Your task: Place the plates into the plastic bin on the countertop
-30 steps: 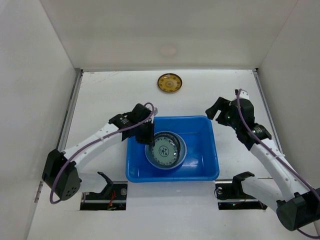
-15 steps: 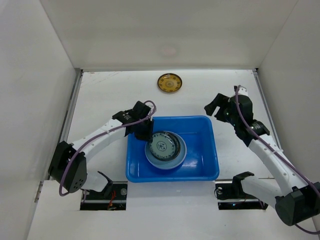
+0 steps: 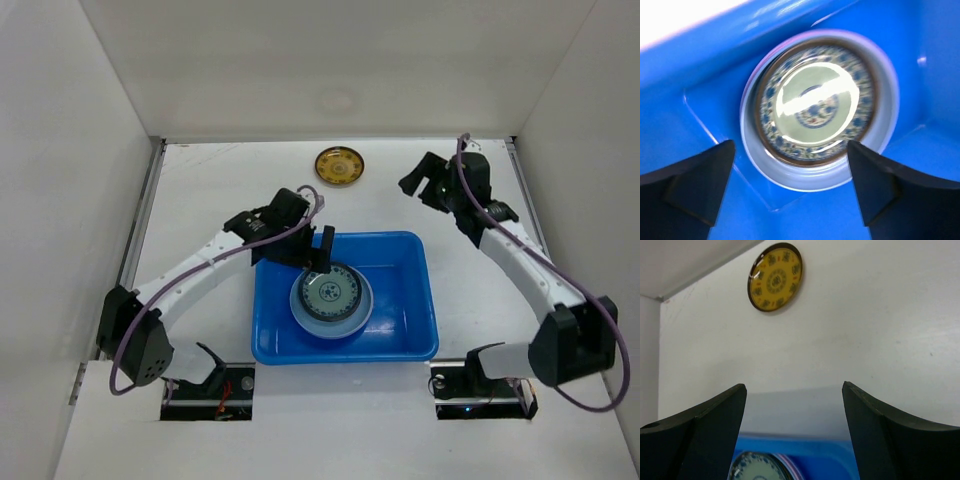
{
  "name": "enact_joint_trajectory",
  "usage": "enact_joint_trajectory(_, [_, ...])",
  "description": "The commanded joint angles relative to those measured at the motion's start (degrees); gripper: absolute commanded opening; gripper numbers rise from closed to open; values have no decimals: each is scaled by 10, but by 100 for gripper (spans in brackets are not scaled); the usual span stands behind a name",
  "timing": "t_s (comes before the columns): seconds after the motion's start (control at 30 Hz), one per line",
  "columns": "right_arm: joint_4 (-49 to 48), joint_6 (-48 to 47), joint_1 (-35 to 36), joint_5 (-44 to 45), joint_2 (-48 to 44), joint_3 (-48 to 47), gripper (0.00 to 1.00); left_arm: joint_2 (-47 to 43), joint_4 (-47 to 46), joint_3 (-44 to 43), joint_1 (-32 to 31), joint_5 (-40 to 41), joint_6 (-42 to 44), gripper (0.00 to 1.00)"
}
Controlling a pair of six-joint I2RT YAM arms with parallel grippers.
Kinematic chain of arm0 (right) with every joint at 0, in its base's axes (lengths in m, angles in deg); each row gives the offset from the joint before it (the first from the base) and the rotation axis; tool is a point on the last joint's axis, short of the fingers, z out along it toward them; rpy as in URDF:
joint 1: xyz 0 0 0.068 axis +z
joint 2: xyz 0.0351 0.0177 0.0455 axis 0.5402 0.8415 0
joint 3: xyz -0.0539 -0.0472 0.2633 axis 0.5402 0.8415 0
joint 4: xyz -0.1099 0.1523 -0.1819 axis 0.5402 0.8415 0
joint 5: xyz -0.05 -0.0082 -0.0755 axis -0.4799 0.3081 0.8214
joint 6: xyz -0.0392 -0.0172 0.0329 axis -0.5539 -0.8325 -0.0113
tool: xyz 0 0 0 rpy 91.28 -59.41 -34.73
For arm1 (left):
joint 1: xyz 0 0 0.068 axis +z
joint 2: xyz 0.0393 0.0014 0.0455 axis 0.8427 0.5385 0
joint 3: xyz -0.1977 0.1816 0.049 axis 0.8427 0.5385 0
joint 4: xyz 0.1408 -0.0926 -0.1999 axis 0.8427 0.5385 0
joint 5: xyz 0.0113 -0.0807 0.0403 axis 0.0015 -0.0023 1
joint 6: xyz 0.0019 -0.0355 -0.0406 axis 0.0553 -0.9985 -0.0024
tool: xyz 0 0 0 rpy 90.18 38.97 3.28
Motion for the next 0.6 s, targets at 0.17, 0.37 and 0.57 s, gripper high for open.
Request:
enact_joint_trajectory(0.17, [-128, 66, -27, -147, 233, -143, 81, -108, 58, -101, 11, 34, -8, 100])
enact_joint_trajectory(0.37, [-159, 118, -32, -247, 400, -254, 75, -190, 63, -89, 78, 39, -41, 100])
enact_joint_trajectory(0.57, [-210, 185, -34, -281, 502, -317, 74, -251, 78, -64, 150, 32, -69, 100])
